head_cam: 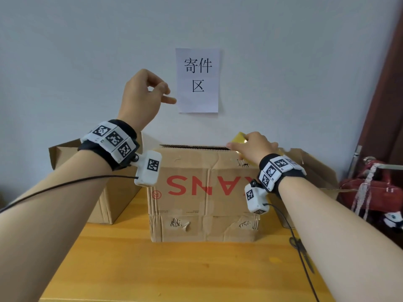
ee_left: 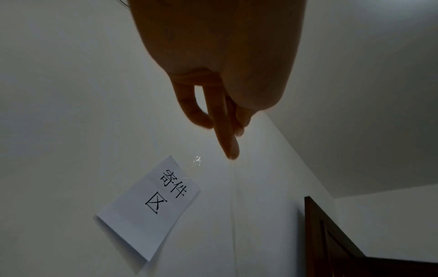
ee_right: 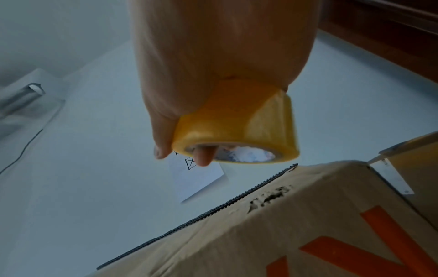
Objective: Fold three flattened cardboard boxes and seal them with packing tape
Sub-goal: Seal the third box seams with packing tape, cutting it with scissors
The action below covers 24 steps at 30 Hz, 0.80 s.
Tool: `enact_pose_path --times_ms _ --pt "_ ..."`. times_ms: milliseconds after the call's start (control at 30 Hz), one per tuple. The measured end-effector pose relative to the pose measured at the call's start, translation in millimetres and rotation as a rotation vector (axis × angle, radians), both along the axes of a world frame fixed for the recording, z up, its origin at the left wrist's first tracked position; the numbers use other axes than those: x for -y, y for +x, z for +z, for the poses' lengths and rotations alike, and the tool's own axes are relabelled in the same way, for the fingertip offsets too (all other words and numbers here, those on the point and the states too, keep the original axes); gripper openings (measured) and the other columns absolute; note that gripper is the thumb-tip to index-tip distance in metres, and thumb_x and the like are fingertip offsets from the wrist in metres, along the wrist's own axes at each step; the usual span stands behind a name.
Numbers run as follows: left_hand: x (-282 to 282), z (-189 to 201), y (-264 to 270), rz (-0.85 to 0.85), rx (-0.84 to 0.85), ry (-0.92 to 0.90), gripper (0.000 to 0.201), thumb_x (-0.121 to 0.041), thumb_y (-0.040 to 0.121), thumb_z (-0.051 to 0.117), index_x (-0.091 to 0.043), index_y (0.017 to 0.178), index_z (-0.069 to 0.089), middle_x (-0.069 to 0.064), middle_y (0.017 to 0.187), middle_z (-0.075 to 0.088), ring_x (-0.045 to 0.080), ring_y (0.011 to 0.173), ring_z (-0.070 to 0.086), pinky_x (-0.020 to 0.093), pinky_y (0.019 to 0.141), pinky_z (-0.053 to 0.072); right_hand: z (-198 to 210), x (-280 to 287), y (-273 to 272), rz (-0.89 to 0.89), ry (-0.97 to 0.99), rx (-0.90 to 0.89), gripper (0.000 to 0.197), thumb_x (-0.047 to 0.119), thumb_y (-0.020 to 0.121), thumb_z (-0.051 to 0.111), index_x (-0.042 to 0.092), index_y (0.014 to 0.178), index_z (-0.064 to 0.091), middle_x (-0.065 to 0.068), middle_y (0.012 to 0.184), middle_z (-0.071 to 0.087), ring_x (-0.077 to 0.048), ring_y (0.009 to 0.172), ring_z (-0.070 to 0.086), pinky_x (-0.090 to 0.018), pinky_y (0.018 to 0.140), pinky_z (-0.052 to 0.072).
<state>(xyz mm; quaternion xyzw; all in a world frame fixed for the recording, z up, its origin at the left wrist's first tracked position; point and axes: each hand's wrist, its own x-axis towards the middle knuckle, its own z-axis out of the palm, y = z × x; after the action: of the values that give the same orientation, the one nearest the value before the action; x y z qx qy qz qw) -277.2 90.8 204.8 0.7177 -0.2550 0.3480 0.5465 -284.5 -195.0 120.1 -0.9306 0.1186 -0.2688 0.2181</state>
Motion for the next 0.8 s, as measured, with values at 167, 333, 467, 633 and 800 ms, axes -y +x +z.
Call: enact_pose_path --times_ms 167,333,467,633,800 --pt "-7.5 -0.4 9.3 0.005 -0.040 -0.045 0.005 -0.014 0.101 0.048 -0.012 0.100 0.051 0.004 0.107 0.069 0.006 0.075 0.075 0.028 0.058 0.049 3.0 -6.9 -15.6 0.080 0.026 0.000 0.056 0.070 0.072 0.073 0.017 0.088 0.071 0.008 0.067 0.069 -0.011 0.077 0.059 -0.044 0.092 0.037" --pt "-14.2 -6.9 22.3 0.024 -0.102 -0.054 0.009 -0.015 0.102 0.047 -0.009 0.104 0.054 0.003 0.105 0.070 0.007 0.074 0.075 0.026 0.057 0.051 -2.3 -5.5 -11.4 0.158 0.017 -0.053 0.059 0.076 0.055 0.077 0.021 0.076 0.068 0.002 0.070 0.072 -0.018 0.083 0.062 -0.047 0.094 0.041" --pt "-16.5 -13.8 31.8 0.015 -0.160 -0.072 0.008 -0.015 0.102 0.048 -0.009 0.104 0.054 0.003 0.102 0.071 0.008 0.074 0.075 0.026 0.058 0.052 -4.0 -0.4 -9.5 0.209 0.156 0.023 0.056 0.074 0.050 0.076 0.021 0.064 0.063 0.010 0.054 0.060 -0.018 0.073 0.061 -0.040 0.082 0.043" --pt "-16.4 -27.7 46.2 -0.008 -0.250 -0.113 0.010 -0.014 0.103 0.048 -0.008 0.106 0.055 0.002 0.101 0.071 0.008 0.076 0.075 0.028 0.063 0.054 -9.3 8.6 -0.6 0.217 0.249 0.096 0.050 0.060 0.065 0.084 0.014 0.068 0.064 0.014 0.042 0.050 -0.011 0.056 0.053 -0.039 0.081 0.041" --pt "-11.5 -40.9 57.3 -0.037 -0.323 -0.160 0.009 -0.014 0.103 0.049 -0.010 0.105 0.057 -0.002 0.095 0.069 0.008 0.077 0.075 0.024 0.060 0.052 -11.5 16.4 6.9 0.224 0.251 0.109 0.051 0.061 0.071 0.080 0.015 0.068 0.058 0.007 0.056 0.048 -0.012 0.056 0.048 -0.031 0.066 0.038"
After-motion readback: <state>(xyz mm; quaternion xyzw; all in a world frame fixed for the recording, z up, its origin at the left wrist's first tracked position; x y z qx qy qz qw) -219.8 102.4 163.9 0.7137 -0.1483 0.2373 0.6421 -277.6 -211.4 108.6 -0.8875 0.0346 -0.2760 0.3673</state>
